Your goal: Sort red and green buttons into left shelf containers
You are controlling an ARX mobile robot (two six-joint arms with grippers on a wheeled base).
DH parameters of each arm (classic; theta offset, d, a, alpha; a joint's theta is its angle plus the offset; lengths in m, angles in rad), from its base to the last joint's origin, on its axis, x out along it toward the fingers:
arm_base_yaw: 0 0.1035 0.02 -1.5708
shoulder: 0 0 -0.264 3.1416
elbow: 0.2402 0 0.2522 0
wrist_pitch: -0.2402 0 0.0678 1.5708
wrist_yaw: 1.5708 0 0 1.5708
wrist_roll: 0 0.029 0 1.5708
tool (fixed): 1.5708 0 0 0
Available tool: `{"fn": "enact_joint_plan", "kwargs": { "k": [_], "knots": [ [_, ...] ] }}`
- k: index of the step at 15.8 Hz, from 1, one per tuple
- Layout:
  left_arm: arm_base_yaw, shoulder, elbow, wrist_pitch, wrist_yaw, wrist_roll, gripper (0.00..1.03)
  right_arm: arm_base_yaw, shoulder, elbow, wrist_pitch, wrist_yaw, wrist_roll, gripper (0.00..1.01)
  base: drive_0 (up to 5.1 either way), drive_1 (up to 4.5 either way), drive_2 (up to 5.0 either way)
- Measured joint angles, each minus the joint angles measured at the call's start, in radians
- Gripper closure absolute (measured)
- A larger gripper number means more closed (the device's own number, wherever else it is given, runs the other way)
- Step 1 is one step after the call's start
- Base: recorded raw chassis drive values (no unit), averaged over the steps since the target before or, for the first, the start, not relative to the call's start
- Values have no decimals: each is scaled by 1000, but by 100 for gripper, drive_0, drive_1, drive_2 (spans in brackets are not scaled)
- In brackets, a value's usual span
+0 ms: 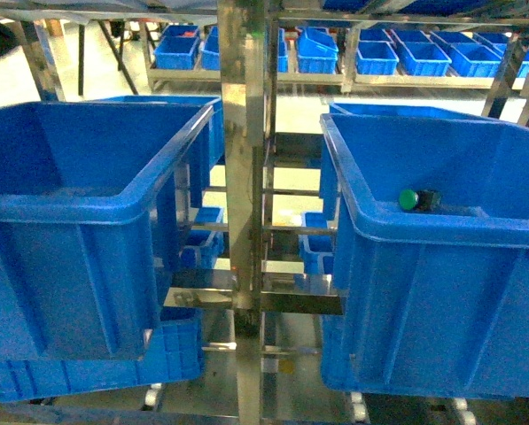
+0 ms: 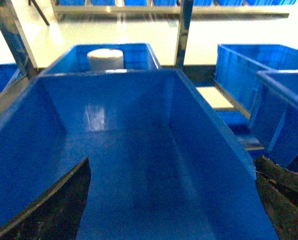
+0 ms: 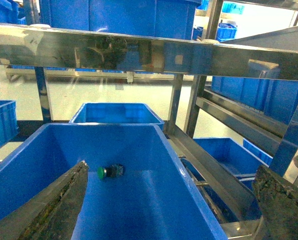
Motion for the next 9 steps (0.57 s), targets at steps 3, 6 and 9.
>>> {"fn": "enact_joint_plan", "kwargs": {
  "k": [3,6,9],
  "knots": [
    [45,-139,-32,-64,56,-19,5,0,0,0,0,0,0,3,0,0,0],
    [59,-354,-33,-201,132,-52,5,0,0,0,0,0,0,3,0,0,0],
    [28,-349,-32,-222,151,-97,5,0,0,0,0,0,0,3,0,0,0]
  ]
}}
